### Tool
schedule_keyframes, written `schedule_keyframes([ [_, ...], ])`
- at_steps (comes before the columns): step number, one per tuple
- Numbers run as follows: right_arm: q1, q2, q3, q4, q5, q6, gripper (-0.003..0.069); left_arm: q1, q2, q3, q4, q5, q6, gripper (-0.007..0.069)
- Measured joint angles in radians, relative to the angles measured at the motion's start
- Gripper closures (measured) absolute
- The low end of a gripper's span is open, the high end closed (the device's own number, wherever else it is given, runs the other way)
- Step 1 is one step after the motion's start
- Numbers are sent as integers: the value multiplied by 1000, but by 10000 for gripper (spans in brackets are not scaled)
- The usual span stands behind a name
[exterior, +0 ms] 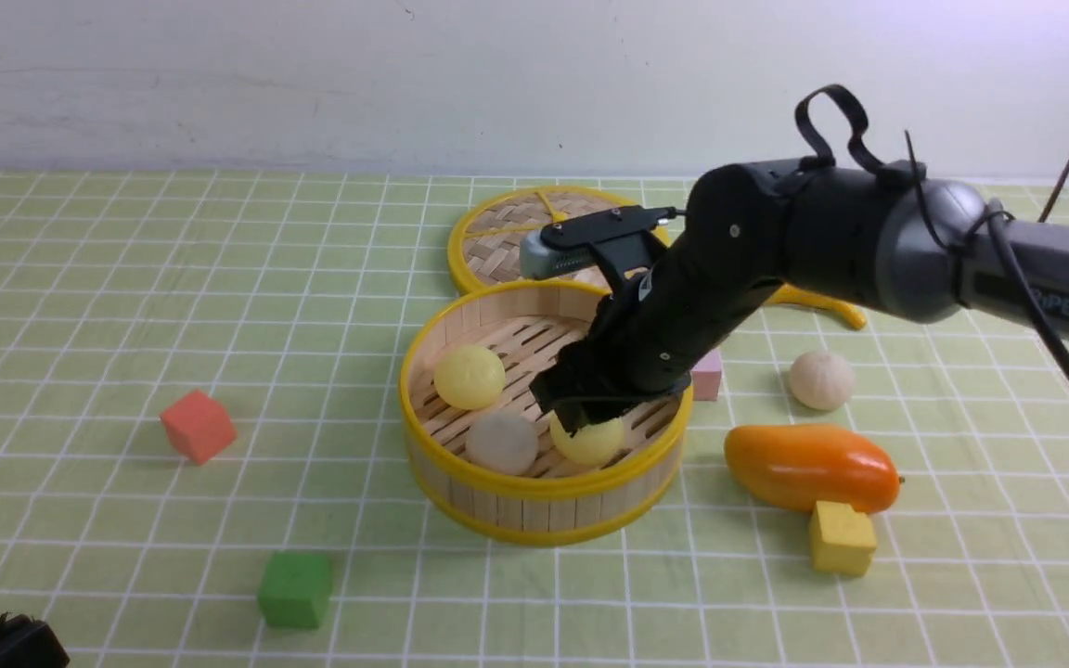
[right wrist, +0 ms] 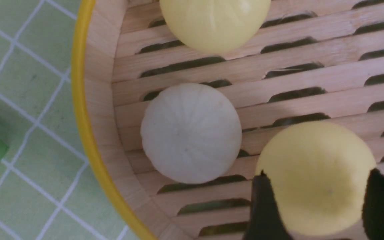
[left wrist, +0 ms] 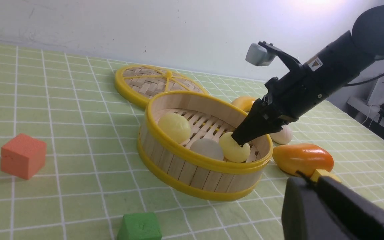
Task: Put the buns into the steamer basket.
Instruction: Use the right arm to put the steamed stuffed bun into the steamer, then use the right arm to grab a steamed stuffed bun
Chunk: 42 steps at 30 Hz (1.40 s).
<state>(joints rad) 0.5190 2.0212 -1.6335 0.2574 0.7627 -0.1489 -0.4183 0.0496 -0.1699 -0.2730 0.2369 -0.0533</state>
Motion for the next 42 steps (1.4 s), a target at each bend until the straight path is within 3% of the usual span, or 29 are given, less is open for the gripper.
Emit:
schedule_keyframes([
  [4, -10, -61, -56, -41, 100, 0, 169, 0, 0, 0, 0, 0, 0, 575],
  [10, -120, -109, -77, -209, 178, 94, 183, 0, 0, 0, 0, 0, 0, 573],
  [11, -187, -88, -77, -242, 200, 139, 199, 0, 0, 0, 0, 0, 0, 571],
  [15, -303, -7, -74, -218, 171, 161, 236, 0, 0, 0, 0, 0, 0, 567],
  [20, -373, 63, -74, -134, 96, 149, 279, 0, 0, 0, 0, 0, 0, 567],
  [38, -409, 143, -74, -106, -12, 127, 341, 0, 0, 0, 0, 0, 0, 557],
  [42, -409, 143, -74, -106, -20, 105, 407, 0, 0, 0, 0, 0, 0, 557],
])
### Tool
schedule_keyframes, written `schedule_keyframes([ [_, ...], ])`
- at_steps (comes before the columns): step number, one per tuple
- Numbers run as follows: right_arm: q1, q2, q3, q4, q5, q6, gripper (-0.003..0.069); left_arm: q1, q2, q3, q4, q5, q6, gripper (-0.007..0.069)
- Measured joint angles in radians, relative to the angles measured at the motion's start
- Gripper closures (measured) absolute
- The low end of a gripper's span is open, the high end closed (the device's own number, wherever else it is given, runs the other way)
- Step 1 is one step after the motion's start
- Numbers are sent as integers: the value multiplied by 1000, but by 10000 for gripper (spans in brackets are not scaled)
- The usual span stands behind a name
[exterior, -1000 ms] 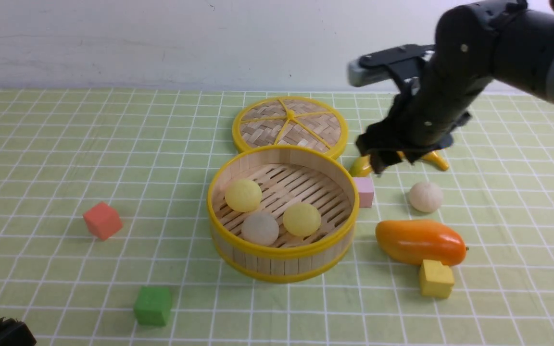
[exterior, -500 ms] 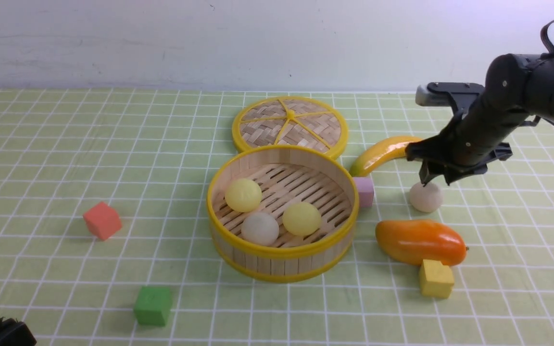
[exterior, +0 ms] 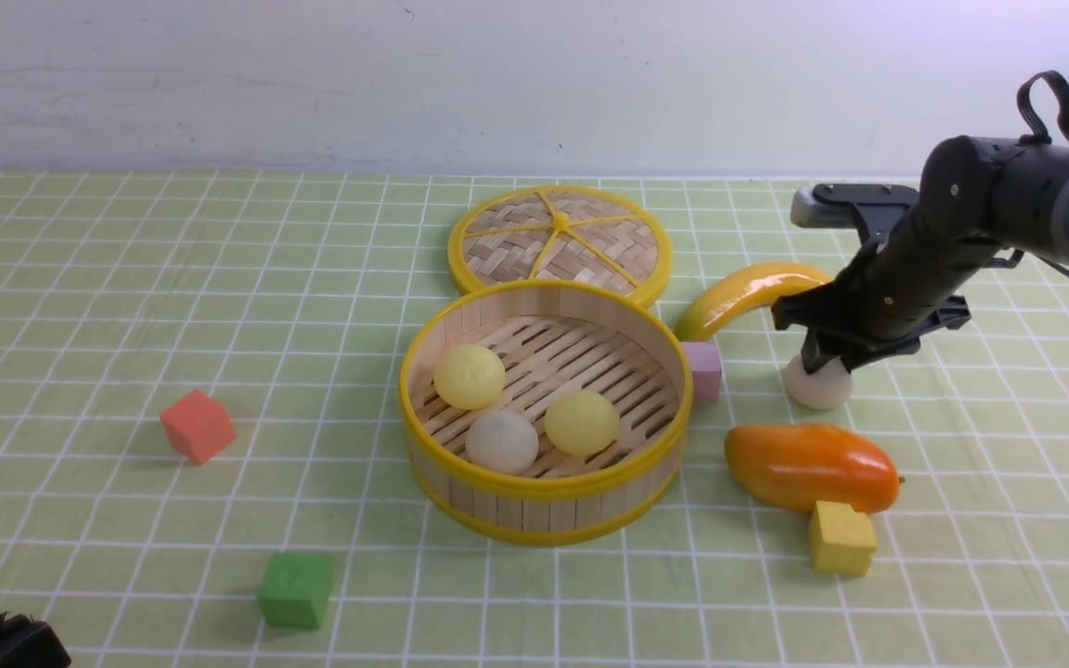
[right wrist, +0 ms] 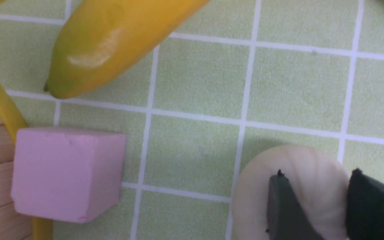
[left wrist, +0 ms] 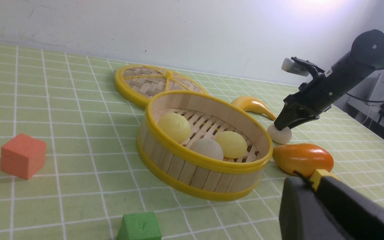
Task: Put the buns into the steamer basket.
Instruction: Use the right arm to grab a steamed stuffed bun, then use the right arm to put the steamed stuffed bun into the steamer
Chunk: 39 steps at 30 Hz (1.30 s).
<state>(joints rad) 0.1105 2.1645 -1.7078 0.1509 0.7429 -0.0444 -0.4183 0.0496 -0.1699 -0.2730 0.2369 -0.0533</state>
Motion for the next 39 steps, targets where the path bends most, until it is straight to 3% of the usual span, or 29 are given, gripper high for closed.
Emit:
schedule_keyframes([
  [2, 0, 0, 0, 0, 0, -6, 449, 0, 0, 0, 0, 0, 0, 557],
  [5, 0, 0, 0, 1, 5, -42, 612, 0, 0, 0, 0, 0, 0, 552],
  [7, 0, -8, 0, 8, 17, -53, 645, 0, 0, 0, 0, 0, 0, 550],
  [15, 20, -154, 0, 204, 93, -187, 645, 0, 0, 0, 0, 0, 0, 545],
  [19, 86, -211, 0, 438, 81, -332, 645, 0, 0, 0, 0, 0, 0, 540],
  [23, 139, -188, 0, 543, 33, -391, 645, 0, 0, 0, 0, 0, 0, 536],
  [27, 207, -101, 0, 641, -77, -442, 636, 0, 0, 0, 0, 0, 0, 533],
  [32, 256, -10, 0, 659, -183, -472, 600, 0, 0, 0, 0, 0, 0, 531],
  [37, 268, 37, 1, 659, -232, -476, 446, 0, 0, 0, 0, 0, 0, 522],
  [38, 268, 37, 1, 657, -234, -476, 375, 0, 0, 0, 0, 0, 0, 522],
  [39, 268, 36, 1, 656, -233, -476, 365, 0, 0, 0, 0, 0, 0, 522],
])
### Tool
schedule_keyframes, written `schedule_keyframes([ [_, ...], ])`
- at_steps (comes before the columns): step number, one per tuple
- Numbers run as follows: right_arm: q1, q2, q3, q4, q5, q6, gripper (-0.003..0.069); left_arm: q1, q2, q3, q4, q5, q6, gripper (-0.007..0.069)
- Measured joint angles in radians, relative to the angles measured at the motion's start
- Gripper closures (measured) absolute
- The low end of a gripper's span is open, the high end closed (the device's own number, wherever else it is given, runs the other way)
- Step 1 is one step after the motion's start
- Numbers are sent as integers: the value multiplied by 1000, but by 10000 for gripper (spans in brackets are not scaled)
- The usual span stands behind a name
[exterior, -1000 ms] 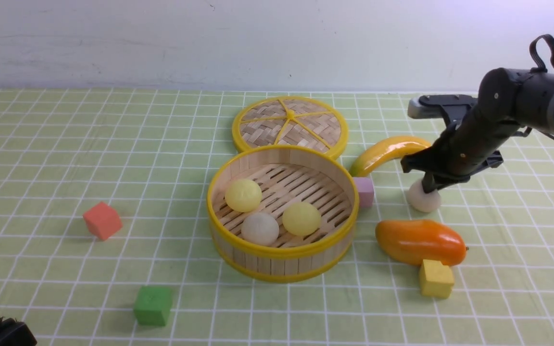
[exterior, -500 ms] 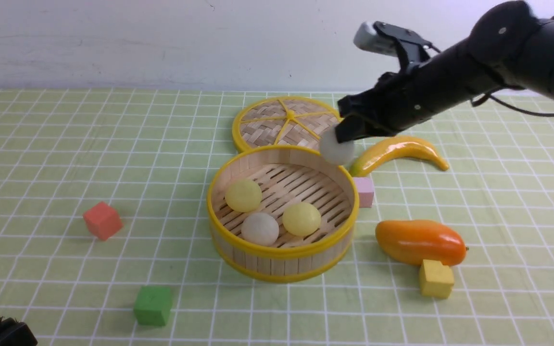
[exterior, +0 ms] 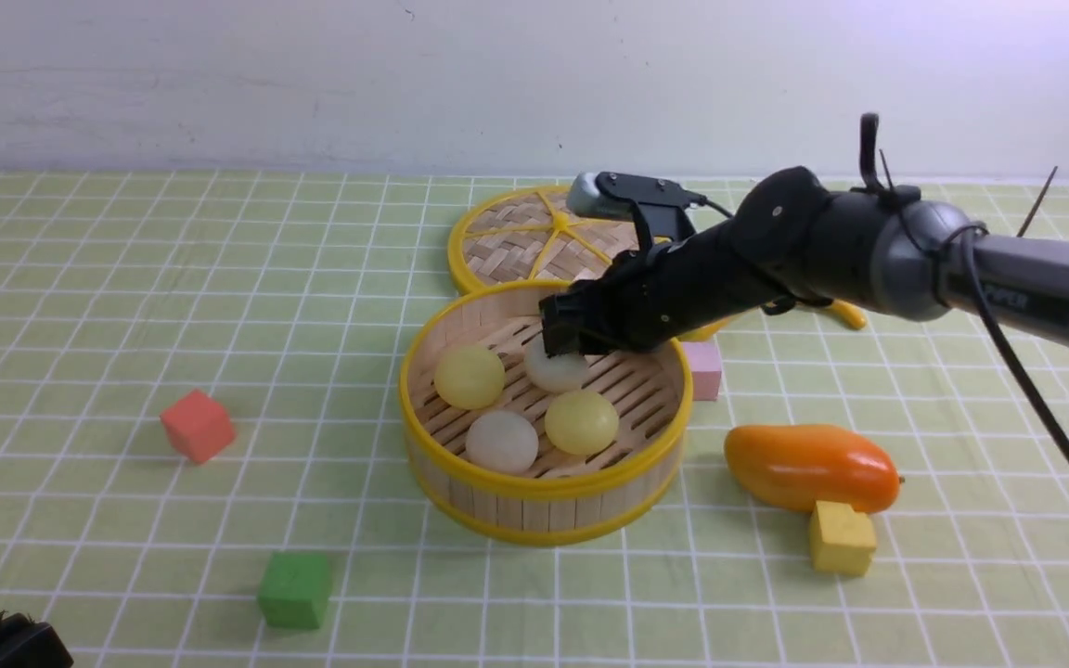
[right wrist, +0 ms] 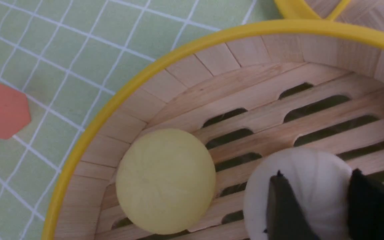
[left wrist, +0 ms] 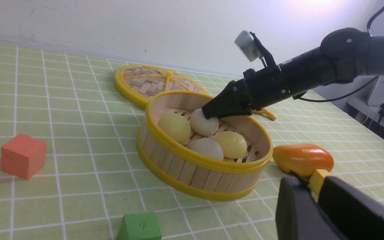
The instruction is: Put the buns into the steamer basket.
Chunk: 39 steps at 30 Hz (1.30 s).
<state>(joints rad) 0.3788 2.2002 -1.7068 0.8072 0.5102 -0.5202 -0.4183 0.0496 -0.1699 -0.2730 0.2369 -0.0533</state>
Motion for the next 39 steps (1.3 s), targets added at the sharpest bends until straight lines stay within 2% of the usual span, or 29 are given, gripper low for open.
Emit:
schedule_keyframes([
  [1, -1, -8, 0, -12, 7, 1, 299, 0, 0, 0, 0, 0, 0, 519],
  [4, -7, -51, 0, -55, 57, 34, 225, 0, 0, 0, 0, 0, 0, 515],
  [8, -25, -167, 0, -179, 181, 156, 231, 0, 0, 0, 0, 0, 0, 512],
  [10, -29, -277, 0, -345, 325, 297, 290, 0, 0, 0, 0, 0, 0, 512],
  [11, -29, -286, 0, -345, 337, 307, 296, 0, 0, 0, 0, 0, 0, 512],
  [12, -19, -361, 15, -480, 432, 400, 363, 0, 0, 0, 0, 0, 0, 509],
  [13, -11, -411, 33, -541, 485, 456, 411, 0, 0, 0, 0, 0, 0, 508],
  [14, -8, -419, 42, -565, 492, 465, 427, 0, 0, 0, 0, 0, 0, 507],
  [17, 26, -558, 147, -705, 573, 573, 538, 0, 0, 0, 0, 0, 0, 501],
  [23, 56, -782, 374, -783, 601, 659, 624, 0, 0, 0, 0, 0, 0, 496],
  [29, 59, -935, 473, -783, 725, 667, 627, 0, 0, 0, 0, 0, 0, 491],
  [39, 56, -1033, 492, -807, 731, 665, 635, 0, 0, 0, 0, 0, 0, 487],
])
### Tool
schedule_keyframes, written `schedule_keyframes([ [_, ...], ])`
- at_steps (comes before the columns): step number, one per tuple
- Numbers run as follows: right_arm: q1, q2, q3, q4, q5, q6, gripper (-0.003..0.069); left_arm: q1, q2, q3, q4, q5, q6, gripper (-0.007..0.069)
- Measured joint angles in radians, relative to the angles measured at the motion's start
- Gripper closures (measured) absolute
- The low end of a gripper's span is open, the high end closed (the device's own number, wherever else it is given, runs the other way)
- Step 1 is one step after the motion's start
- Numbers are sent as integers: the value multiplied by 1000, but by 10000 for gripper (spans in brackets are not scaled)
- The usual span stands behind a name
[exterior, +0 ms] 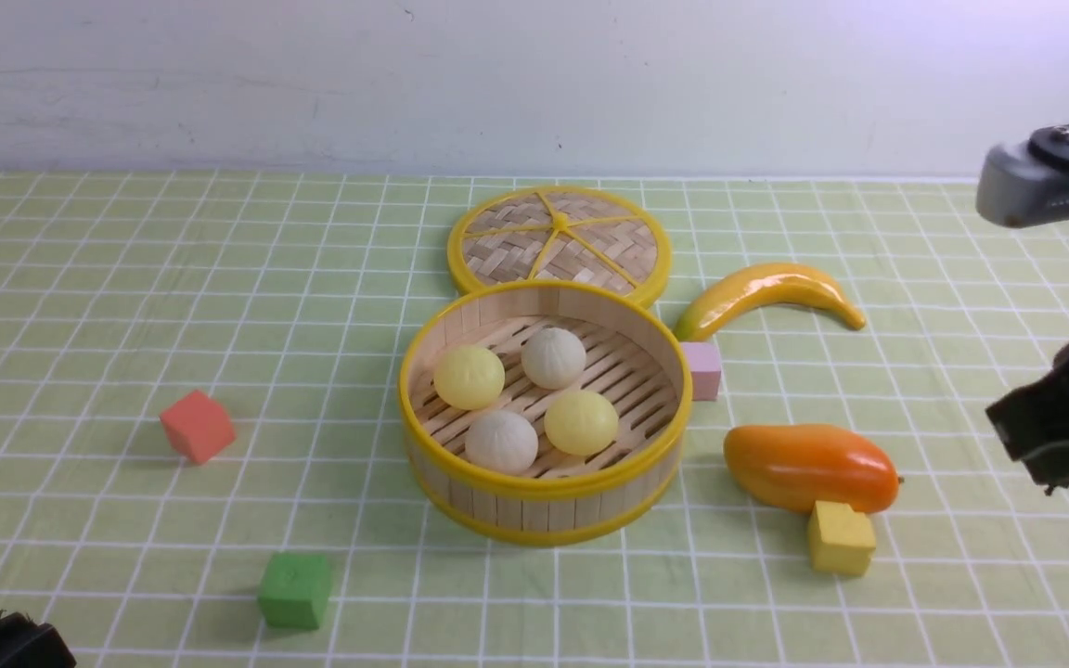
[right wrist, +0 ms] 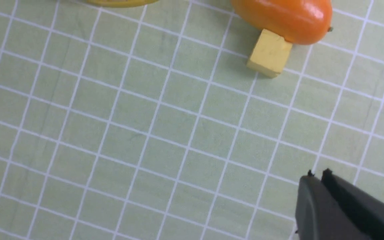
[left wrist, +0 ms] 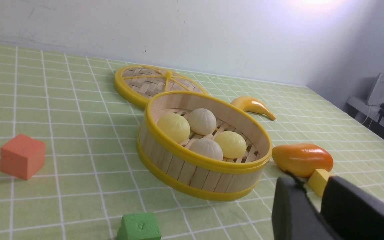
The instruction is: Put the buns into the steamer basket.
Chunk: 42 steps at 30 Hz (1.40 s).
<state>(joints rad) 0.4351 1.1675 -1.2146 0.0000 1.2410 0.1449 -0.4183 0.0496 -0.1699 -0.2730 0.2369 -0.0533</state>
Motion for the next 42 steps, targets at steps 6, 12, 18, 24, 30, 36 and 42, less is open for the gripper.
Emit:
schedule_keyframes([
  [6, -155, -356, 402, 9, -361, -93, 679, 0, 0, 0, 0, 0, 0, 480],
  [12, -362, -910, 961, 12, -770, -105, 679, 0, 0, 0, 0, 0, 0, 474],
  [18, -425, -1169, 1226, 17, -850, 4, 679, 0, 0, 0, 0, 0, 0, 466],
  [24, -425, -1178, 1230, 13, -839, 28, 679, 0, 0, 0, 0, 1, 0, 461],
  [30, -425, -1178, 1230, 13, -839, 29, 676, 0, 0, 0, 0, 1, 0, 461],
  [36, -425, -1178, 1230, 13, -839, 29, 675, 0, 0, 0, 0, 1, 0, 459],
  [42, -425, -1178, 1230, 13, -839, 31, 671, 0, 0, 0, 0, 1, 0, 450],
])
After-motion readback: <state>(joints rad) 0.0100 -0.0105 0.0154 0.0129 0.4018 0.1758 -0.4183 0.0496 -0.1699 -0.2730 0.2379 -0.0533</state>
